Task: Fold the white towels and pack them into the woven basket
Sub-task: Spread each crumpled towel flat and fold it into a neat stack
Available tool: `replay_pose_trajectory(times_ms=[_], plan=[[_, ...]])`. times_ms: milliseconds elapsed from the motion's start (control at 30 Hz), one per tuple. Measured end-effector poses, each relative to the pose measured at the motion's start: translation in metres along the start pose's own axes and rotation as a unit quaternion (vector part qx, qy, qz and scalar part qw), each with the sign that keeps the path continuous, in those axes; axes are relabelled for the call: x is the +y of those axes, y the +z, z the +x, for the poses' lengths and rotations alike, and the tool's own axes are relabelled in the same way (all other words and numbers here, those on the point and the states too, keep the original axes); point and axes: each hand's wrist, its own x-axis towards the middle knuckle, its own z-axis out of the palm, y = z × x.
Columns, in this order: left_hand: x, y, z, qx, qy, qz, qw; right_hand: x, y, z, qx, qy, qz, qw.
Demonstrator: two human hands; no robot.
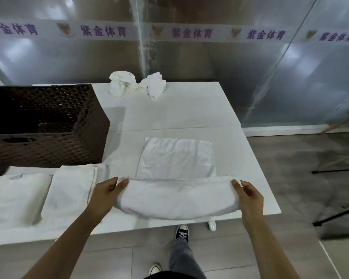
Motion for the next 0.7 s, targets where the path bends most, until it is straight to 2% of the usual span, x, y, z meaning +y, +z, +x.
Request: replay_pose_trajectory(times_ms=[267, 467, 700], plan=[[0.008, 0.004, 0.038, 0.048, -0.015, 0.002, 0.999, -0.026, 0.024, 0.034, 0.01, 0.012, 0.042, 0.999], [0.019, 0.019, 0.111, 0.077, -0.029, 0.013, 0.996, -0.043, 0.054, 0.099, -0.003, 0.011, 0.014, 1.0], [0.031, 0.055, 0.2, 0.107, -0.05, 0.049, 0.992, -0.037, 0.091, 0.179, -0.001, 0.058, -0.002, 0.998]])
